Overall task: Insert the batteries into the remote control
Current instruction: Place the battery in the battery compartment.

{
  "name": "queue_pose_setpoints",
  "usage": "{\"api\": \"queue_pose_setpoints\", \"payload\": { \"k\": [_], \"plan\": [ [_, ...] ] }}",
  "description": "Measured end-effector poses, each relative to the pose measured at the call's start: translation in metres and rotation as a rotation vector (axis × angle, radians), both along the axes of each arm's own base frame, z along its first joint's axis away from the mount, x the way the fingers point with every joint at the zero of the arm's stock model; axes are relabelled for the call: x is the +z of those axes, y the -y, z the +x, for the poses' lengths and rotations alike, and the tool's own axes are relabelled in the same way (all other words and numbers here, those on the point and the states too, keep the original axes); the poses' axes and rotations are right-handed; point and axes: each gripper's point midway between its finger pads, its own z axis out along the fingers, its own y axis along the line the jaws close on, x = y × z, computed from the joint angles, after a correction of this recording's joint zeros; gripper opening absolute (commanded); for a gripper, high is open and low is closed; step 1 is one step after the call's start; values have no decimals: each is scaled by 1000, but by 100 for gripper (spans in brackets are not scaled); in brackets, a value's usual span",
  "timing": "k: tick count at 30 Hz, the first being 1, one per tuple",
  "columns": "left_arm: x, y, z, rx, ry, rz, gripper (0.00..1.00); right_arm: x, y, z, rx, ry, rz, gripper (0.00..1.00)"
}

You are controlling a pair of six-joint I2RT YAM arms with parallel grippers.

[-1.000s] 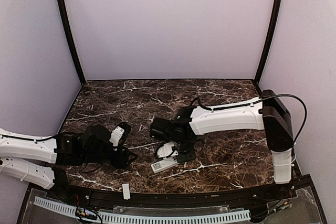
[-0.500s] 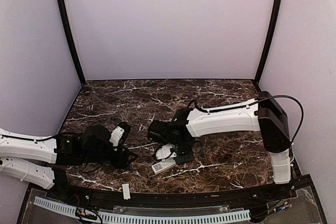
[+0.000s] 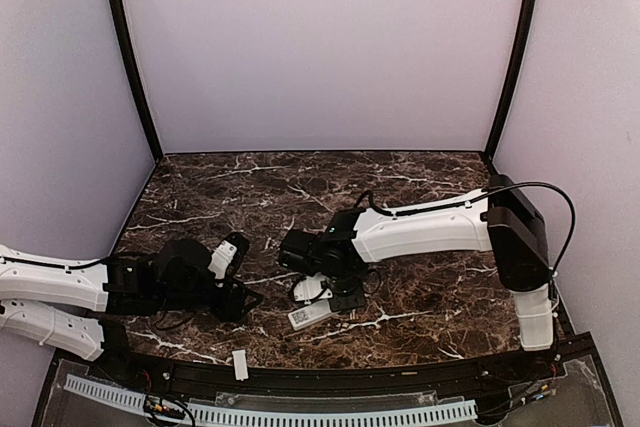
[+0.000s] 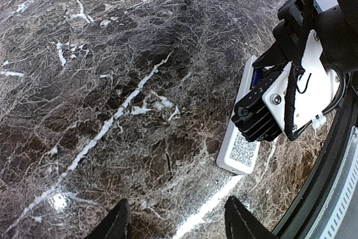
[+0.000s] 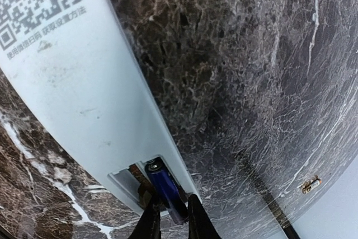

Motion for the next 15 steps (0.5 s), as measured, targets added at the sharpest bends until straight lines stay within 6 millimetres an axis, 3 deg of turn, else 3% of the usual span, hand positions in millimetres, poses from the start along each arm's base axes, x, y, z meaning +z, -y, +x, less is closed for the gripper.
{"api": "queue_pose_setpoints", "payload": {
  "k": [15],
  "plan": [
    [0,1,-1,-13,1,1,59,2,-2,1,-24,8,25,26]
  ]
}}
